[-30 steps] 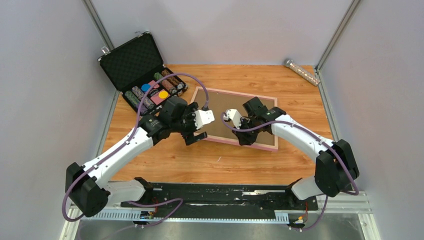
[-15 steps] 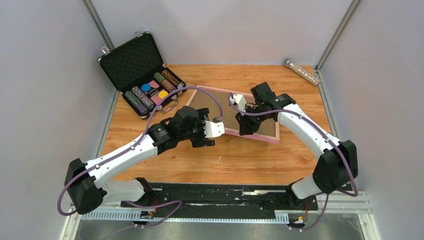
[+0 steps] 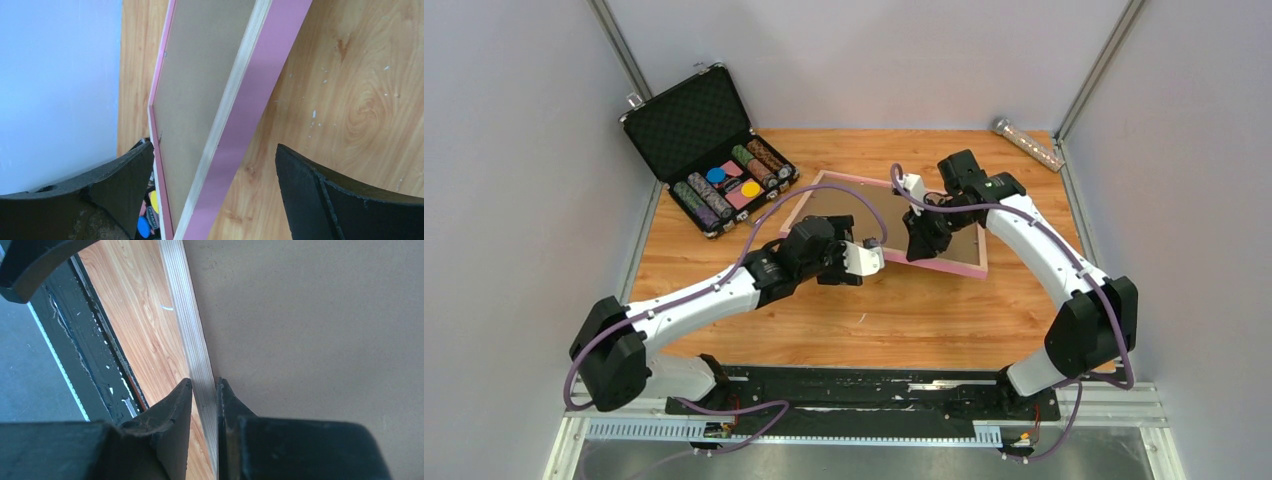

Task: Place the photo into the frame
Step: Turn over the photo frame at the center of the board.

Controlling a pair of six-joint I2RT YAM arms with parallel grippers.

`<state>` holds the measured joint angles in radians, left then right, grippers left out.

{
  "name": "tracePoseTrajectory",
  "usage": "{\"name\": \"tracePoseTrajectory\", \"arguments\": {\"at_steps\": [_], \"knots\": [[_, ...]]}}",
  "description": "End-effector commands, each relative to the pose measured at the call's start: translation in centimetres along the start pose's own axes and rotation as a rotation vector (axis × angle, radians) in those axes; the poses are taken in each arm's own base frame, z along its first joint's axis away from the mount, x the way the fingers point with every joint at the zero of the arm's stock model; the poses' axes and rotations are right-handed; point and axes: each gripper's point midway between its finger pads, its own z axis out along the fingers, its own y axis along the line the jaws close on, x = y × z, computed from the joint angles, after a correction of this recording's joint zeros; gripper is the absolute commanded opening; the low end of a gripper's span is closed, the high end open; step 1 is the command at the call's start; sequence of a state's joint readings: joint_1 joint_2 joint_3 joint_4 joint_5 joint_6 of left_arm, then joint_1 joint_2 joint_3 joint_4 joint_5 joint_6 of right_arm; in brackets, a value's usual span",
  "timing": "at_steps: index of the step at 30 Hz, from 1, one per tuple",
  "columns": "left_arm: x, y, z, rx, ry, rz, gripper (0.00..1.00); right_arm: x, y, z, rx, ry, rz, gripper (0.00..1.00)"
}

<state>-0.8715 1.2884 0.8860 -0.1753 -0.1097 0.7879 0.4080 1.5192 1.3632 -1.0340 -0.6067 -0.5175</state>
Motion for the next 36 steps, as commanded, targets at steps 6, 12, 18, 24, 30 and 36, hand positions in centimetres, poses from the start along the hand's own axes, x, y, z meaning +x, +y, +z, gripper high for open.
{"name": "tracePoseTrajectory", "arguments": {"at_steps": [6,12,18,24,30,36], "knots": [[-2.1,2.1,1.0,-0.083,-0.039,0.096,0.94,-2.7,0.3,-2.4,-0.028,-0.095,0.001,0.00],[-2.6,2.1,1.3,-0.087,-0.038,0.117,0.87,-2.7,0.2,-2.5,-0.030,-0.099,0.004,0.00],[-3.0,1.6,1.6,-0.064,-0.039,0.131,0.76,-2.5,0.0,-2.6,-0.024,-0.096,0.010,0.00],[-3.1,1.2,1.7,-0.041,-0.032,0.140,0.65,-2.2,-0.2,-2.5,-0.023,-0.091,0.018,0.00],[-3.2,0.9,1.7,-0.019,-0.026,0.136,0.54,-2.2,-0.3,-2.4,-0.020,-0.089,0.022,0.00],[-3.4,1.0,1.9,-0.017,-0.022,0.124,0.45,-2.3,-0.2,-2.6,-0.015,-0.091,0.025,0.00]]}}
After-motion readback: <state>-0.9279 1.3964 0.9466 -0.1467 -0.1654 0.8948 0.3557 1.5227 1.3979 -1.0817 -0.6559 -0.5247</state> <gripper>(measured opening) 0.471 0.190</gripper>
